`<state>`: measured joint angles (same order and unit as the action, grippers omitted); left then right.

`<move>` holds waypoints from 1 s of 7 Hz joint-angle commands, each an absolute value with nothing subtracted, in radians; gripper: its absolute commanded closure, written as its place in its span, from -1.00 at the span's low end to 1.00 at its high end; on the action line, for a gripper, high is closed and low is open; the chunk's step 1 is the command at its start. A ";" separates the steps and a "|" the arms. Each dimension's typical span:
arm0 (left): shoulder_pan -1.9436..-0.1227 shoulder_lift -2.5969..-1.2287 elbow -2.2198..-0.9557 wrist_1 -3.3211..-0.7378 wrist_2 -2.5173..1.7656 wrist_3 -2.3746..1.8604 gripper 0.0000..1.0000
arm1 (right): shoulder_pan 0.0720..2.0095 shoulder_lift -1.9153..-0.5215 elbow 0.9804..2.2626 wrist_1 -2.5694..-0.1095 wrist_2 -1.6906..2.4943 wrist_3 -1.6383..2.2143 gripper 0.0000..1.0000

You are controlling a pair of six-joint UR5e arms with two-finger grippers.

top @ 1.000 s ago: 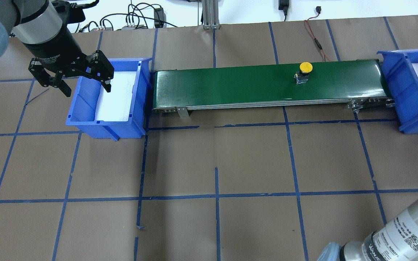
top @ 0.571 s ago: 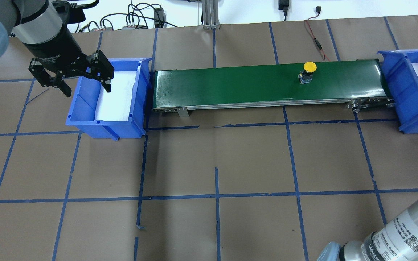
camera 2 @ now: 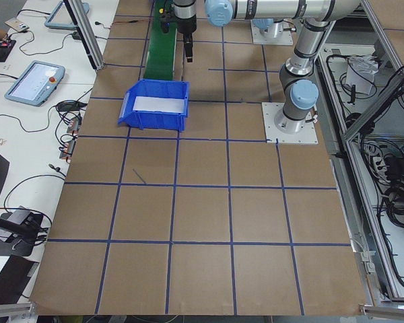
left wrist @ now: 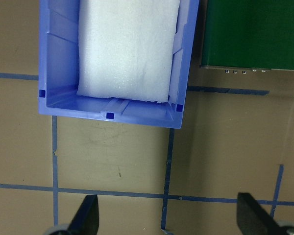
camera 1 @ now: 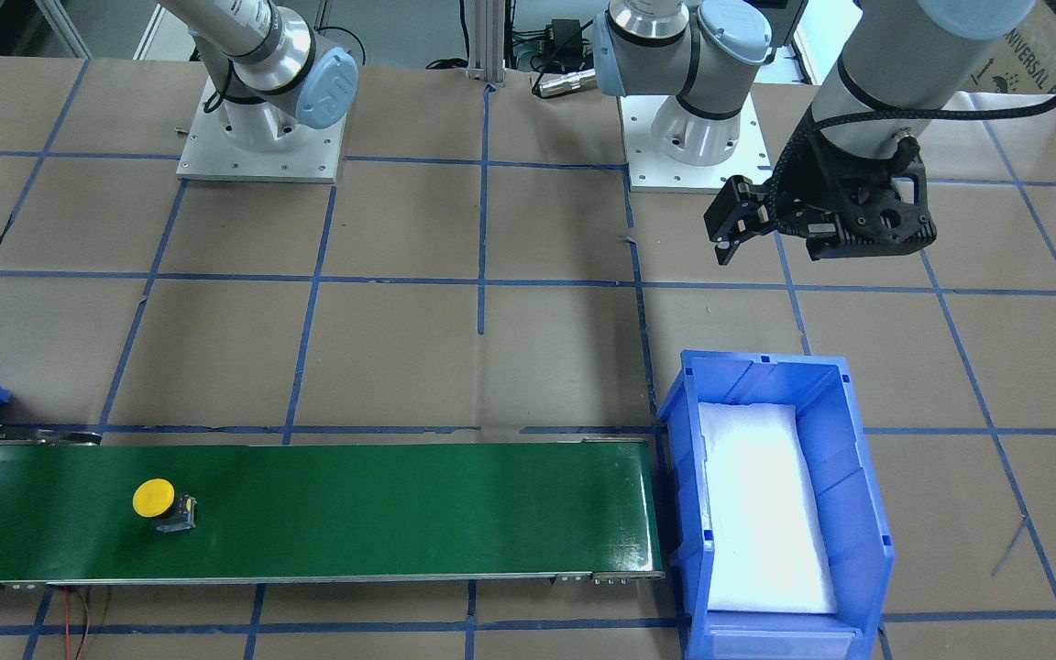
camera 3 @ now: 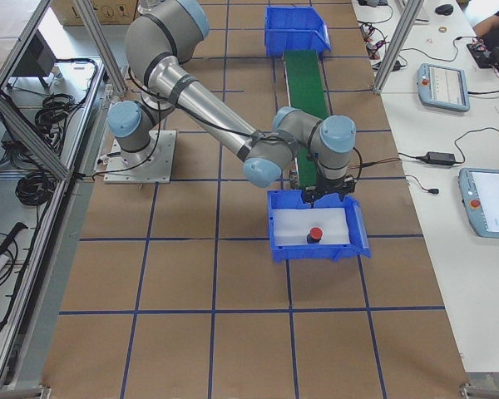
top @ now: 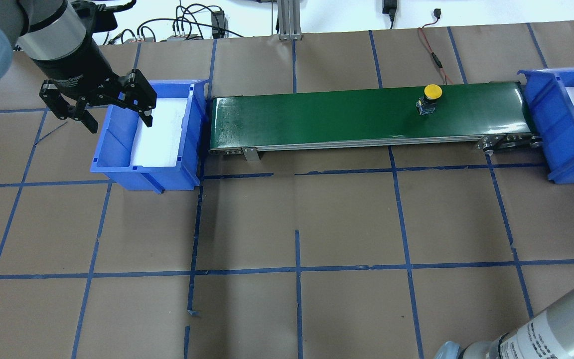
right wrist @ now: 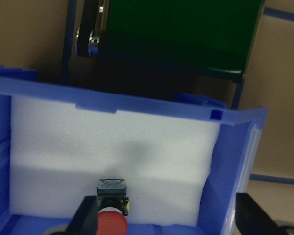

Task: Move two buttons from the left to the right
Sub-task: 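Raise the right gripper and move it back over the yellow button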

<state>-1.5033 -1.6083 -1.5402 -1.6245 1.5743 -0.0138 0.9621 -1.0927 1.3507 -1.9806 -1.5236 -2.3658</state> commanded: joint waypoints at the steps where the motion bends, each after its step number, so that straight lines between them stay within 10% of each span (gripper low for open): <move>1: -1.503 -1.608 -1.540 -1.624 1.575 -0.014 -1.00 | 1.085 -1.126 1.353 -1.976 -1.531 -2.285 -1.00; 7: -1.503 -1.608 -1.542 -1.624 1.574 -0.014 -1.00 | 1.200 -1.123 1.456 -1.990 -1.525 -2.136 -1.00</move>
<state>-1.5033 -1.6077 -1.5417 -1.6245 1.5744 -0.0138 1.1942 -1.1196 1.4337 -1.9860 -1.5276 -2.1652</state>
